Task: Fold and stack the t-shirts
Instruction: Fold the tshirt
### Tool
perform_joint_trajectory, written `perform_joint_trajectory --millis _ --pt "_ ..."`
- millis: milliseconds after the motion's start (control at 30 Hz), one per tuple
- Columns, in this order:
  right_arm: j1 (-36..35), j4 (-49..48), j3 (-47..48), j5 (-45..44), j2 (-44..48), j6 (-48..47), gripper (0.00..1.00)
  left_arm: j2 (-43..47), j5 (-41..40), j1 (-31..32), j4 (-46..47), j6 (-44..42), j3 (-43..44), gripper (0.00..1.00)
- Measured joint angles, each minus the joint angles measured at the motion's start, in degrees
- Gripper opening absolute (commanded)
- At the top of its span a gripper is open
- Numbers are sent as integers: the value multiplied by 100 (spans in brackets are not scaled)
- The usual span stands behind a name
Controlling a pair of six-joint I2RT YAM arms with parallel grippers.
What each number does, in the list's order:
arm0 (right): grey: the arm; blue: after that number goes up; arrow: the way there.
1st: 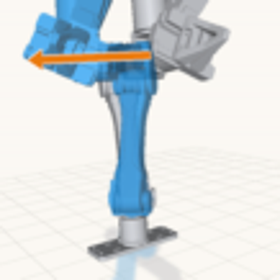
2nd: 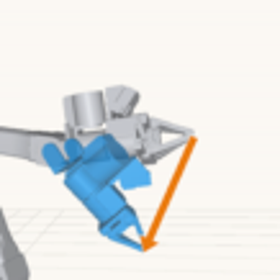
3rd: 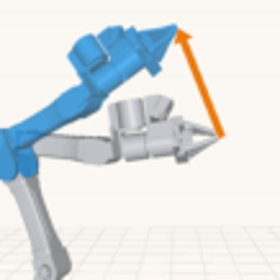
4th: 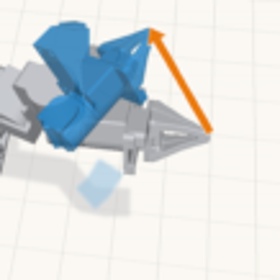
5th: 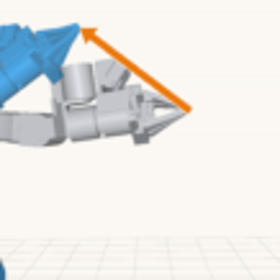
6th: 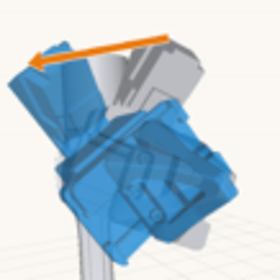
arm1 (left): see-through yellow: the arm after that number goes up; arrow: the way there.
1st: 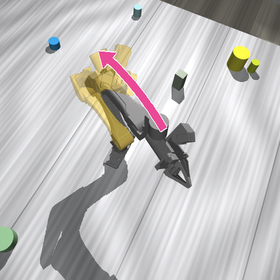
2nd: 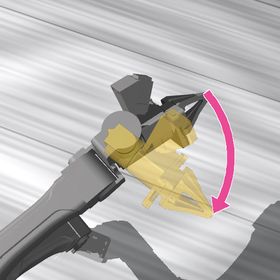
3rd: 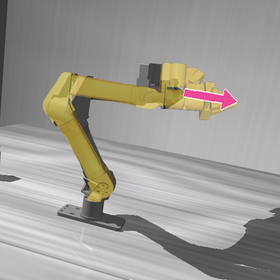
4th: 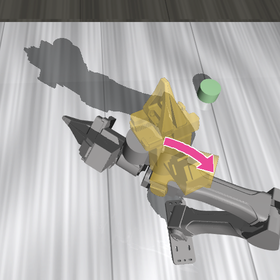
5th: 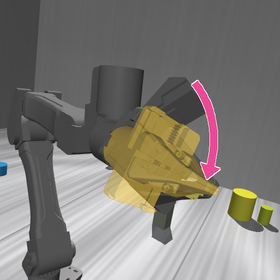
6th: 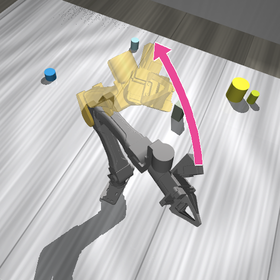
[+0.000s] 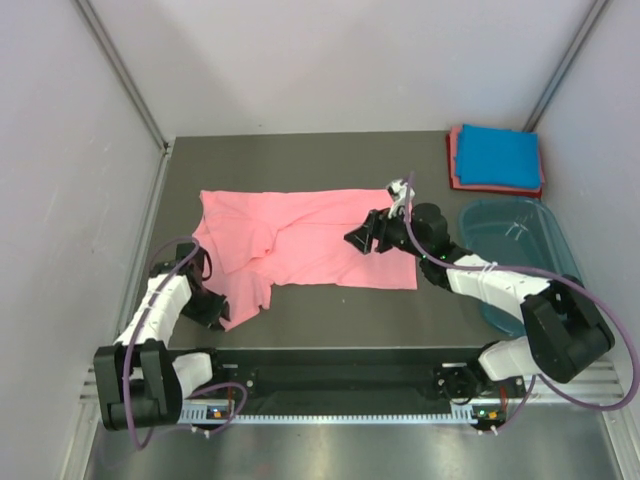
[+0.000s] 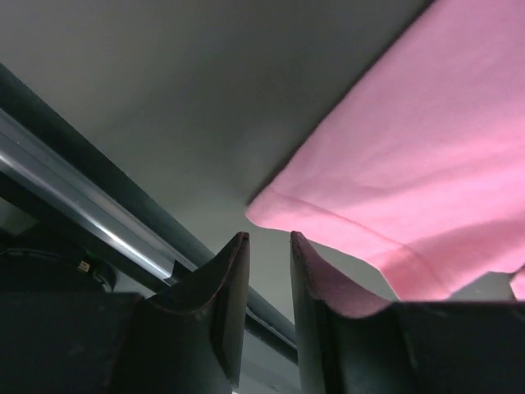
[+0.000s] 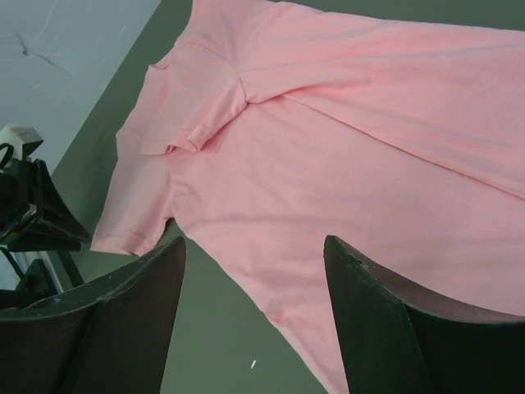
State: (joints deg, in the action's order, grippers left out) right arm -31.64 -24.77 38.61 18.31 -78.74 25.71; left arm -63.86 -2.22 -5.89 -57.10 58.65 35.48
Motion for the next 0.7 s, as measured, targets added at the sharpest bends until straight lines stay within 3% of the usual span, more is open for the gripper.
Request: perform_joint_trajectory --millis 433,600,633,700 --pt "468 -162 -343 306 46 363 68 -46 -339 7 487 131 -417 42" --pt "551 -273 -350 400 70 446 69 -68 -256 7 649 146 -492 30" --pt "566 -293 -354 407 72 450 68 -63 -240 7 678 146 -494 18" --pt "595 -310 -385 415 81 455 68 -42 -199 7 776 155 -498 9"
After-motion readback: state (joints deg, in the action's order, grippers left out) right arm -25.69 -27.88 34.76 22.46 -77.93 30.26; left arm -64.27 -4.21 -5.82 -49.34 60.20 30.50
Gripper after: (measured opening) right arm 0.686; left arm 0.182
